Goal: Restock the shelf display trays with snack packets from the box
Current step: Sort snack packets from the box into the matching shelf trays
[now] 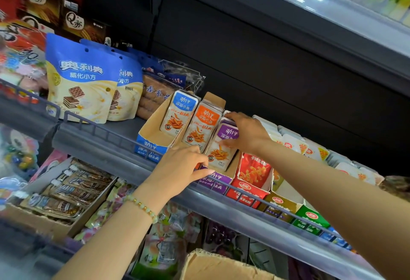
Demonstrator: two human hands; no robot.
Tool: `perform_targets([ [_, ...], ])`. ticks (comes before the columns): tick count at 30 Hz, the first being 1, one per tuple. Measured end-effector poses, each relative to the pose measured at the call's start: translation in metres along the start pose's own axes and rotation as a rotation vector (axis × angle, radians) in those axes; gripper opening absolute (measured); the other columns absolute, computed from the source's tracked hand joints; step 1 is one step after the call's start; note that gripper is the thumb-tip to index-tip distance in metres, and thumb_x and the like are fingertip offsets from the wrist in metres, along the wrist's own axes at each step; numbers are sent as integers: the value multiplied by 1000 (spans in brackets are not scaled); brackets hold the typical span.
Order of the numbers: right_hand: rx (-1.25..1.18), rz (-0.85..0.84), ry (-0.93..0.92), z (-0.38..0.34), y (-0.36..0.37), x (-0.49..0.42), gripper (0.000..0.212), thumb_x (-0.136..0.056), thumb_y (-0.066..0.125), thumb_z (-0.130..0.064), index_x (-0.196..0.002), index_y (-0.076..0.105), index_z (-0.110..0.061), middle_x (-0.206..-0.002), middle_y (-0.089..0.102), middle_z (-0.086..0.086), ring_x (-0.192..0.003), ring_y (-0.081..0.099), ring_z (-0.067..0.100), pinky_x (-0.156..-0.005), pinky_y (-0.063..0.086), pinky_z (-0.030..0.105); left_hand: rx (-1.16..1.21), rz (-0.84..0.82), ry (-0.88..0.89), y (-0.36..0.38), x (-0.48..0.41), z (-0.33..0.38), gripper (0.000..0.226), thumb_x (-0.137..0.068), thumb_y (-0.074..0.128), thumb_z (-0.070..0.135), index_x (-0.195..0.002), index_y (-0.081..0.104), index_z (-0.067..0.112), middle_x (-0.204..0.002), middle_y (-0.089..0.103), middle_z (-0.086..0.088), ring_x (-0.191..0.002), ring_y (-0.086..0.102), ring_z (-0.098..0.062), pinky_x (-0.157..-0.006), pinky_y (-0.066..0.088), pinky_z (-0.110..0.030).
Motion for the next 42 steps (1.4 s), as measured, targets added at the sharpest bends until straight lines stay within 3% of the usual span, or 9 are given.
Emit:
perform_targets([
  [5, -29, 32, -22, 0, -4, -1, 73, -77, 77, -39, -138, 40, -24, -132, 53, 2, -117, 54, 18, -97, 48, 38, -14, 8, -5, -2, 0, 1, 35, -91, 44, 56, -111, 62, 33, -99, 56, 11, -88, 45, -6, -87, 33, -24],
  [11, -158, 70, -69, 5, -15, 12, 71, -79, 76, -34, -140, 41, -27, -134, 52, 2, -117, 54, 18, -92, 52, 38, -24, 35, -22, -9, 8, 3, 47, -90, 43, 58, -129, 52, 34, -126, 54, 12, -116, 48, -8, -101, 34, -30],
  [16, -370, 73, -97, 8, -32, 56, 59, -87, 67, -34, -139, 42, -29, -137, 50, -4, -118, 52, 9, -81, 48, 18, 27, 42, -70, -28, 43, 20, 58, -88, 36, 62, -139, 39, 35, -138, 43, 15, -128, 39, -6, -103, 35, -29],
  [20, -532, 4, -113, 11, -28, 120, 56, -86, 62, -42, -138, 43, -33, -137, 46, -17, -122, 44, -2, -98, 39, 20, 113, -157, -167, -13, 96, 34, 62, -87, 32, 64, -143, 30, 36, -147, 34, 19, -131, 37, -1, -103, 37, -25],
  [26, -902, -194, -10, 21, 56, 221, 35, -85, 67, -26, -119, 59, -22, -119, 64, -8, -105, 62, 0, -92, 49, 21, 295, -495, -371, 41, 174, 45, 84, -78, 34, 72, -150, 13, 35, -153, 29, 14, -132, 40, -8, -108, 37, -31],
  [29, -911, -376, 62, 19, 125, 273, 27, -89, 67, -23, -115, 61, -19, -109, 67, -6, -90, 61, -8, -85, 47, 15, 417, -562, -424, 58, 195, 57, 80, -86, 43, 62, -150, 6, 34, -154, 26, 14, -135, 34, -8, -107, 30, -25],
  [33, -844, -733, 217, 18, 223, 335, 40, -90, 64, -38, -123, 55, -17, -119, 58, -7, -96, 55, -2, -78, 44, 8, 421, -565, -450, 69, 203, 59, 82, -87, 50, 57, -150, 3, 35, -157, 19, 11, -137, 27, -5, -105, 29, -23],
  [38, -914, -904, 388, 4, 256, 366, 62, -87, 48, -66, -130, 51, -21, -123, 50, -9, -111, 50, 6, -92, 44, 24, 396, -526, -455, 74, 207, 55, 85, -85, 52, 57, -150, 3, 35, -157, 19, 8, -140, 28, -13, -110, 29, -32],
  [42, -881, -1076, 249, -5, 248, 376, 82, -75, 55, -77, -141, 38, -31, -138, 41, -10, -126, 41, 10, -105, 38, 28, 390, -462, -452, 74, 202, 56, 84, -81, 46, 63, -150, 9, 33, -157, 22, 7, -139, 29, -12, -110, 31, -35],
])
Point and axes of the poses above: each hand's wrist, its own x-axis away from the middle knuckle, its own y-axis out of the palm, z = x × y, the point moved 7 cm from there along -x, towards the middle knuckle
